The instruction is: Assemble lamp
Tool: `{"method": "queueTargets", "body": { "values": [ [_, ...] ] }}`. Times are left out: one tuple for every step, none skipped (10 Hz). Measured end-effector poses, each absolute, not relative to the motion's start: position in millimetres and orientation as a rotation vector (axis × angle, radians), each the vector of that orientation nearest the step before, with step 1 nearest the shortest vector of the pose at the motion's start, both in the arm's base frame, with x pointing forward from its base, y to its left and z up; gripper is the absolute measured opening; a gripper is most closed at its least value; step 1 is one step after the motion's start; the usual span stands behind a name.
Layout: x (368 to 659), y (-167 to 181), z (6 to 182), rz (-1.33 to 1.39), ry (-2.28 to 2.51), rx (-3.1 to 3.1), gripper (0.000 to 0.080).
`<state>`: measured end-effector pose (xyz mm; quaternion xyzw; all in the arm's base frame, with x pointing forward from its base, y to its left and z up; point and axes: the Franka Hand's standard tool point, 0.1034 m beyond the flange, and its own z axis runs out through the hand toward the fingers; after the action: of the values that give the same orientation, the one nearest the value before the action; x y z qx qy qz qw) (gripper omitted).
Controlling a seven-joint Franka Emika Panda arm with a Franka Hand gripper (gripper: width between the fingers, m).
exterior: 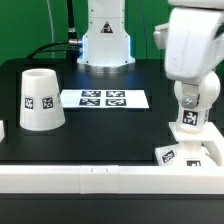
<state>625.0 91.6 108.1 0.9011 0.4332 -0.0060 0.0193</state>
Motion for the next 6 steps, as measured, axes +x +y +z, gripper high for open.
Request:
{"method": "queueTargets", "body": {
  "values": [
    [624.2,92.3,107.8,-0.018,1.195,2.871,0.0576],
    [624.6,92.3,107.6,-0.010,1.084,2.915,0.0576],
    [626.4,92.4,107.8,0.010,1.021,2.937,0.0576],
    [630.6,94.6,108.2,0.067,0.930,2.957,0.0576],
    [630.7,94.8,108.6,0.075,0.824,2.993,0.0576],
    [630.8,94.4,108.5,0.077,0.747,3.015,0.0576]
  ]
}}
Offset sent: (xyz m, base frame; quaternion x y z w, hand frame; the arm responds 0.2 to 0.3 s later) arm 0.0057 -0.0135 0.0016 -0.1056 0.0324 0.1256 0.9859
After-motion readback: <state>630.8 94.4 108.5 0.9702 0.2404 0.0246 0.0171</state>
